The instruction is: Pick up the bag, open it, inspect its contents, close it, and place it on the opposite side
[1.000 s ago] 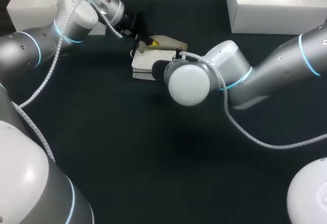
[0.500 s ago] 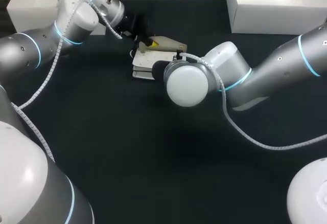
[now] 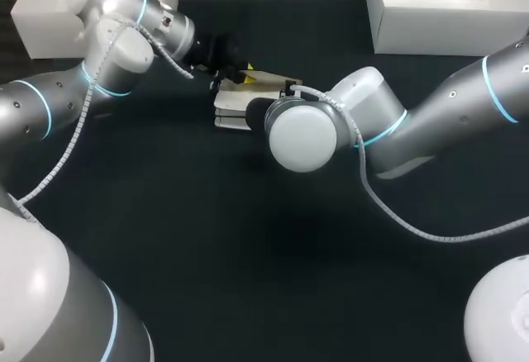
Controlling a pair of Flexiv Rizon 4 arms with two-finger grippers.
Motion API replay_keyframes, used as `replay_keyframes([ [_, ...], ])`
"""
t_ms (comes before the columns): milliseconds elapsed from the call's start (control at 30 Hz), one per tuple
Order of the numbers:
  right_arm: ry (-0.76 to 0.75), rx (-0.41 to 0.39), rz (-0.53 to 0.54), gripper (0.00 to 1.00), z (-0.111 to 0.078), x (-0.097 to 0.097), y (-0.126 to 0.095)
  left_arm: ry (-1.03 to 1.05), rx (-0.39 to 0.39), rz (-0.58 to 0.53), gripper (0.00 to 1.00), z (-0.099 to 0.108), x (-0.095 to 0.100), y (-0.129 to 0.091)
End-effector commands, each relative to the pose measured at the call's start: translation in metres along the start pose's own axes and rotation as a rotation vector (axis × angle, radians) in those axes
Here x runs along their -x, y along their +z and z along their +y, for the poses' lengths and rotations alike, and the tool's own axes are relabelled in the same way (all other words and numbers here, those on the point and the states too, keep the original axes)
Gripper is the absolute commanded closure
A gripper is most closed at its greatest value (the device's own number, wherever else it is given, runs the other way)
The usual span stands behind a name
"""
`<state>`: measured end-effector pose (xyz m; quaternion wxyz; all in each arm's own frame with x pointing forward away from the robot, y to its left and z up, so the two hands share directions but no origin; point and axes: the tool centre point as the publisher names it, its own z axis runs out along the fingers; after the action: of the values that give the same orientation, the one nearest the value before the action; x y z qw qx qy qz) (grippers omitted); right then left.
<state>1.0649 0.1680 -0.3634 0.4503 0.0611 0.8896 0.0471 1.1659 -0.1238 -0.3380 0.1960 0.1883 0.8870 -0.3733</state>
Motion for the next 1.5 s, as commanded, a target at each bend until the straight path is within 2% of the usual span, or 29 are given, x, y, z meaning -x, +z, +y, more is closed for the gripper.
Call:
replay_keyframes([
  [33,0.001,-0.001,-0.004,1.00,0.000,0.000,0.001,-0.033,-0.003,-0.008,0.52,-0.003,0.005,-0.010],
  [167,0.001,-0.001,-0.004,1.00,0.000,0.000,0.001,-0.060,-0.009,-0.008,0.53,-0.003,0.013,-0.022],
  [267,0.001,-0.001,-0.004,1.00,0.000,0.000,0.001,-0.057,-0.020,-0.010,0.64,-0.002,0.017,-0.028],
  [367,0.001,-0.001,-0.004,1.00,0.000,0.000,0.001,-0.052,-0.019,-0.007,0.71,0.000,0.019,-0.029],
  [400,0.001,-0.001,-0.004,1.00,0.000,0.000,0.001,-0.050,-0.020,-0.008,0.81,0.001,0.020,-0.029],
  [433,0.001,-0.001,-0.004,1.00,0.000,0.000,0.001,-0.045,-0.023,-0.008,0.95,0.001,0.020,-0.028],
  [467,0.001,-0.001,-0.004,1.00,0.000,0.000,0.001,-0.038,-0.026,-0.009,1.00,0.001,0.020,-0.029],
  [633,0.001,-0.001,-0.004,1.00,0.000,0.000,0.001,0.006,-0.039,-0.014,1.00,0.002,0.011,-0.027],
  [900,0.001,-0.001,-0.004,1.00,0.000,0.000,0.001,0.088,-0.070,-0.079,1.00,-0.004,-0.015,-0.031],
  [1367,0.001,-0.001,-0.004,1.00,0.000,0.000,0.001,0.088,-0.070,-0.079,1.00,-0.004,-0.015,-0.031],
  [1500,0.001,-0.001,-0.004,1.00,0.000,0.000,0.001,0.121,-0.083,-0.070,1.00,-0.005,-0.030,-0.028],
])
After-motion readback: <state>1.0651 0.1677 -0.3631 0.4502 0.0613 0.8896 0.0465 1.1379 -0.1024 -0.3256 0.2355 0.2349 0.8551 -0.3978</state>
